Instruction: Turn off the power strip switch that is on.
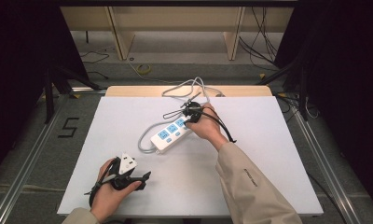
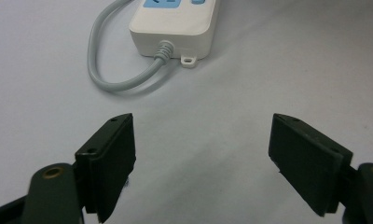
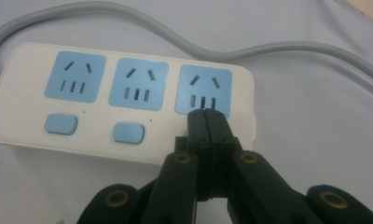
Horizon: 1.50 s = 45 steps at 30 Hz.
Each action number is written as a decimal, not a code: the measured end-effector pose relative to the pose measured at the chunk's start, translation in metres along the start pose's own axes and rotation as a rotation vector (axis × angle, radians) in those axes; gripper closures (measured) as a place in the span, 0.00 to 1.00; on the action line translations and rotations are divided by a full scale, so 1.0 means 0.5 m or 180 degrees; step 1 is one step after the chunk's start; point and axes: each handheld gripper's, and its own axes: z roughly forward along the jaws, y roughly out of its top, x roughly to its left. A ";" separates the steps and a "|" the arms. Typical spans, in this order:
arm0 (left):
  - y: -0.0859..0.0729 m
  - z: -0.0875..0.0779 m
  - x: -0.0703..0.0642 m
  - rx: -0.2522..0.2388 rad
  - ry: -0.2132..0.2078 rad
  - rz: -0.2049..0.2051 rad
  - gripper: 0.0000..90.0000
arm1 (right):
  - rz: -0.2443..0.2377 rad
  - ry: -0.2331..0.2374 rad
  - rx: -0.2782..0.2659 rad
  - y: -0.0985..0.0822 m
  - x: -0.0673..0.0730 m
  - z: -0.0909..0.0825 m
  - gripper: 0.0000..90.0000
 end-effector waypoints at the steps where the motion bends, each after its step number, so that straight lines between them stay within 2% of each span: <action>1: 0.000 0.000 0.000 -0.0001 0.0000 -0.0001 0.25 | -0.0003 -0.0005 0.0010 0.000 -0.001 0.001 1.00; 11: 0.000 -0.001 0.000 -0.0003 0.0001 -0.0004 0.25 | 0.0046 0.0008 0.0034 0.000 -0.003 0.011 1.00; 22: 0.001 0.000 0.000 -0.0005 -0.0001 0.0007 0.25 | 0.0054 0.0010 0.0059 0.005 -0.002 0.014 1.00; 25: 0.001 0.000 0.000 -0.0003 -0.0004 0.0006 0.25 | 0.0014 0.0014 0.0078 0.005 -0.003 0.017 1.00; 42: 0.000 0.000 0.000 0.0004 -0.0009 -0.0003 0.25 | 0.0107 0.0071 0.0107 0.006 -0.008 0.019 1.00; 45: 0.000 0.000 0.000 0.0003 -0.0004 0.0005 0.25 | 0.0103 0.0045 0.0112 0.007 -0.005 0.019 1.00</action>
